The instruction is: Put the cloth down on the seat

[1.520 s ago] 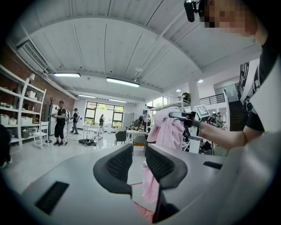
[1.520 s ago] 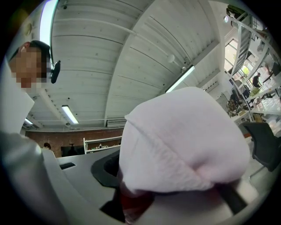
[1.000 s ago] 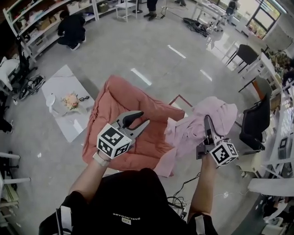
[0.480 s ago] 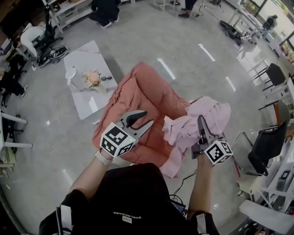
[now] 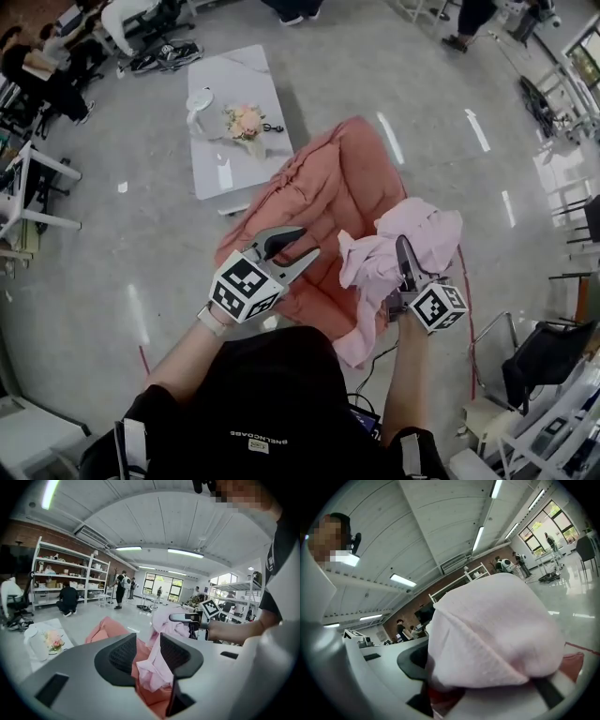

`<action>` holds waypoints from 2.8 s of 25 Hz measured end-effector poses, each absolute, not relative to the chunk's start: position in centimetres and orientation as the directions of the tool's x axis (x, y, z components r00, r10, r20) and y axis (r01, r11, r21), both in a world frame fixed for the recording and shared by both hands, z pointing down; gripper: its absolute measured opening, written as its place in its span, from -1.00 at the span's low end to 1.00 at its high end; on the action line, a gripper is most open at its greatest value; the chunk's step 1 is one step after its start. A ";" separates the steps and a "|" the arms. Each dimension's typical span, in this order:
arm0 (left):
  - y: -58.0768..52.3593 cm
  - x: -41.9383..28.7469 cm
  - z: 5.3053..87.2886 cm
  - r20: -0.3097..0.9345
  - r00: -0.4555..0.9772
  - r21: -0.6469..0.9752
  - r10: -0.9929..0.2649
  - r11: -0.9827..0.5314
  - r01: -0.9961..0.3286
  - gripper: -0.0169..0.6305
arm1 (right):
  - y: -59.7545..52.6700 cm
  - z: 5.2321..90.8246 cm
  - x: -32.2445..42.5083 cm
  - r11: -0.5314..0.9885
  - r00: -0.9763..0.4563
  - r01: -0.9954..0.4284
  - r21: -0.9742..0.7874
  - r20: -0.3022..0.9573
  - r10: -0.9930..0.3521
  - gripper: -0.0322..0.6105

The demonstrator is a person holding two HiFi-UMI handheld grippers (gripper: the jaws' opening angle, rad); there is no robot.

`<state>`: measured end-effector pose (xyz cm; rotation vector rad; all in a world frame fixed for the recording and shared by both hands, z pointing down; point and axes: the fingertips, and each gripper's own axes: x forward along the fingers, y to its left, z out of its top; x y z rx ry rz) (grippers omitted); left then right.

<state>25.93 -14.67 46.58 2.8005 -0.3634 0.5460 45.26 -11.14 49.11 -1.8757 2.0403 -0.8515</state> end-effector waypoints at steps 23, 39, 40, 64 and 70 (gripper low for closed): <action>-18.6 12.6 56.7 0.501 0.749 0.318 -0.434 -0.713 -0.625 -0.43 | -22.2 66.8 29.6 0.152 -0.501 -0.764 -0.627 0.428 -0.752 -0.33; -17.3 10.9 63.0 0.530 0.733 0.415 -0.427 -0.623 -0.663 -0.43 | -22.6 79.7 26.4 0.119 -0.528 -0.802 -0.585 0.602 -0.599 -0.29; -17.1 10.9 63.3 0.531 0.733 0.418 -0.425 -0.620 -0.663 -0.43 | -22.5 80.4 26.4 0.111 -0.527 -0.803 -0.585 0.611 -0.591 -0.27; -13.8 11.5 65.6 0.553 0.758 0.433 -0.346 -0.658 -0.616 -0.43 | -17.3 89.2 29.2 -0.090 -0.352 -0.899 -0.428 0.831 -0.431 0.17; -13.7 11.6 64.9 0.534 0.779 0.437 -0.328 -0.682 -0.587 -0.43 | -15.9 87.5 30.4 -0.129 -0.306 -0.909 -0.396 0.845 -0.438 0.18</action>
